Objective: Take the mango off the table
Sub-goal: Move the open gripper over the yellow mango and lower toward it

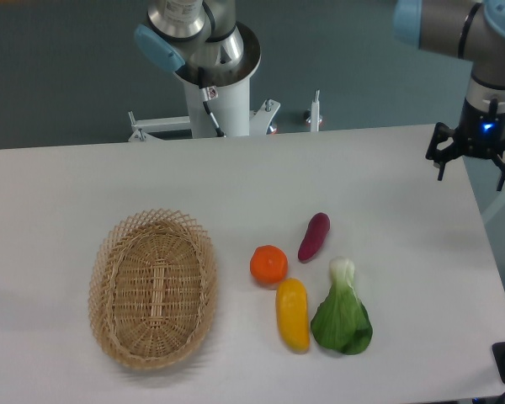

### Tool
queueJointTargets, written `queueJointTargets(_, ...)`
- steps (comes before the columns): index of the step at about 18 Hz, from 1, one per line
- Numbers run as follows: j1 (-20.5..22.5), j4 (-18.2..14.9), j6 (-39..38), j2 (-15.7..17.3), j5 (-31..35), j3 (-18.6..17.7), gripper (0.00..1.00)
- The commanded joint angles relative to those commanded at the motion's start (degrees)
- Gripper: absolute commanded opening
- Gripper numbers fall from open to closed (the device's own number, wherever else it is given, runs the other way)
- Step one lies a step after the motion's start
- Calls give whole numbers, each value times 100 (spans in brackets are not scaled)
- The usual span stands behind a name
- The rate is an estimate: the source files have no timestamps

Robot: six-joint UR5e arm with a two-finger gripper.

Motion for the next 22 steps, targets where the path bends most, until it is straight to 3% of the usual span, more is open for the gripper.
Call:
queueJointTargets(4,9,-26,-175,35,0,-9,100)
queueJointTargets(9,-219,-17,-1545,-35,-17,52,100)
queueJointTargets(14,-798,10,-2881,-246,-26,122,100)
queueJointTargets(17,-1106,10,-3208,-299,-35,122,100)
queueJointTargets(19,-1422,88,-3916,-430,-35,131,100)
queueJointTargets(22,-1827,177,-4307,-693,8,96,100)
